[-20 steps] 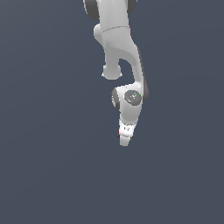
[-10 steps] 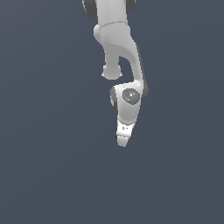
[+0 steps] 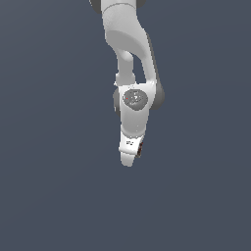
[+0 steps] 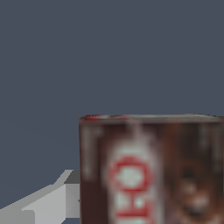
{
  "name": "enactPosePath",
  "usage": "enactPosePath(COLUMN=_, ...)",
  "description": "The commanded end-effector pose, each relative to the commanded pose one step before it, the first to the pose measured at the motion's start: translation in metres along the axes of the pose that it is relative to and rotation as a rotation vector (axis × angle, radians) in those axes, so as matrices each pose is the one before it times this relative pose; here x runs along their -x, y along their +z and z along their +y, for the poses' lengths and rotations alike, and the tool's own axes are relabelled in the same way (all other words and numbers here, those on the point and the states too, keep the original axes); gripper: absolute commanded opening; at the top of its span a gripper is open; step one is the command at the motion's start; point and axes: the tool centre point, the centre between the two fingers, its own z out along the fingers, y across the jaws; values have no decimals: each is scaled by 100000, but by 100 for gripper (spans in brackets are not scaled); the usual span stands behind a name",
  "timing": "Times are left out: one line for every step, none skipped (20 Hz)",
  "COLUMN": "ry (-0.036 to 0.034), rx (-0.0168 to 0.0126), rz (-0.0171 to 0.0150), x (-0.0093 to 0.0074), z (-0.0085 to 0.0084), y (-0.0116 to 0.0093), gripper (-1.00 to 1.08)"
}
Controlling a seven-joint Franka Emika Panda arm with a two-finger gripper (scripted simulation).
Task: Pick up the object and move it to a goal position.
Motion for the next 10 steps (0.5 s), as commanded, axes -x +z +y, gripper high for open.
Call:
enactPosePath(ry=-34, rx=-32, rz=75, x=1068, z=1336, y=-2071, gripper=-100)
enactPosePath(ry=0, rx=0, rz=0, x=431, z=561, y=-838, gripper=-100)
enactPosePath(ry=-18, rx=-28, rz=61, x=429, z=567, y=-836, gripper=-100)
enactPosePath(ry=0, rx=0, rz=0, x=434, z=571, y=-847, gripper=-100)
enactPosePath(ry=0, rx=0, rz=0, x=434, z=574, y=-847, gripper=-100)
enactPosePath(ry=0, rx=0, rz=0, x=433, z=577, y=-846, gripper=-100)
enactPosePath(ry=-2, rx=-25, rz=42, x=430, z=573, y=-820, gripper=-100)
enactPosePath(ry=0, rx=0, rz=0, x=403, z=544, y=-789, gripper=-100)
enactPosePath(ry=0, rx=0, rz=0, x=383, z=520, y=-750, gripper=-100)
enactPosePath(ry=0, rx=0, rz=0, x=365, z=499, y=-714, gripper=-100)
